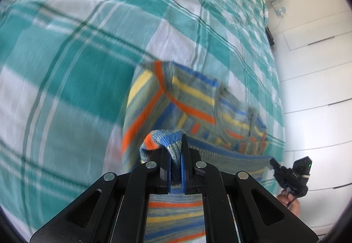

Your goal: Fold small clothes

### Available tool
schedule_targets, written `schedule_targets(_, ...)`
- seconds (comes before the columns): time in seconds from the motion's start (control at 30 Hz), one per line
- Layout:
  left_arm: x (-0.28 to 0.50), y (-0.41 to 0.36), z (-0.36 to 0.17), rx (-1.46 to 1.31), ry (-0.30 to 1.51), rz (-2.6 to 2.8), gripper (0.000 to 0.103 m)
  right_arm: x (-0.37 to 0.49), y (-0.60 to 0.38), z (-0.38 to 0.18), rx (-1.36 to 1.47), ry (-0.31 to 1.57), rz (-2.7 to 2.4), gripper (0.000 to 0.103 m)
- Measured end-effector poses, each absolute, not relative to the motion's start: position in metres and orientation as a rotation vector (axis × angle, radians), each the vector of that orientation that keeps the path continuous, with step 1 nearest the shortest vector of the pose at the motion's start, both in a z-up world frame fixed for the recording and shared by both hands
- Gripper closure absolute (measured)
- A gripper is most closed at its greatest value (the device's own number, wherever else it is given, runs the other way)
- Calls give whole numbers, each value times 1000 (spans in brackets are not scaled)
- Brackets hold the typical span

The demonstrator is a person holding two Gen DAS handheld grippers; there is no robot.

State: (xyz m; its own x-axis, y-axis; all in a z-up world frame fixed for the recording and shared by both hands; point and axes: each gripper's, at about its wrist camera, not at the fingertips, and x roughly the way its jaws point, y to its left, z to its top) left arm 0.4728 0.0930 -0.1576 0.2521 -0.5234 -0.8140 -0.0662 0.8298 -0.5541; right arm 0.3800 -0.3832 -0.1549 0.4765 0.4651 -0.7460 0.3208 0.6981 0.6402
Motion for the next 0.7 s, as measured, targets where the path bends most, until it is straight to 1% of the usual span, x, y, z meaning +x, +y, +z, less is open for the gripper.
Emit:
schedule_targets(0.07, 489, 93, -160, -521, 1300, -324, 98, 401, -389, -165, 832, 1130, 108, 98)
schedule_targets(0.13, 515, 92, -167, -559, 1273, -306, 97, 416, -396, -179, 863, 1146, 127, 98)
schedule_targets(0.17, 526, 96, -170, -608, 1250, -283, 94, 422, -400, -185, 888, 1133, 124, 95)
schedule_targets(0.2, 536, 98, -174, -656, 1247, -259, 93, 431, -407, -189, 935, 1085, 118, 92)
schedule_targets(0.23, 543, 101, -179, -712, 1260, -240, 86, 436, -415, -191, 972, 1040, 93, 83)
schedule_targets(0.27, 547, 104, -183, -758, 1273, -222, 79, 437, -422, -191, 1007, 992, 64, 65)
schedule_targets(0.3, 548, 109, -181, -780, 1252, -191, 62, 434, -431, -188, 1055, 912, 33, 61)
schedule_targets(0.33, 543, 115, -170, -752, 1190, -146, 49, 429, -436, -183, 1068, 863, 20, 61)
schedule_targets(0.4, 532, 117, -150, -659, 1103, -144, 42, 422, -435, -165, 986, 824, 13, 61)
schedule_targets(0.5, 507, 115, -133, -556, 1073, -216, 40, 418, -398, -136, 660, 910, 79, 61)
schedule_targets(0.57, 483, 110, -134, -499, 1080, -269, 40, 411, -370, -129, 519, 971, 149, 61)
schedule_targets(0.7, 423, 92, -165, -326, 1187, -341, 41, 404, -348, -140, 416, 1034, 161, 62)
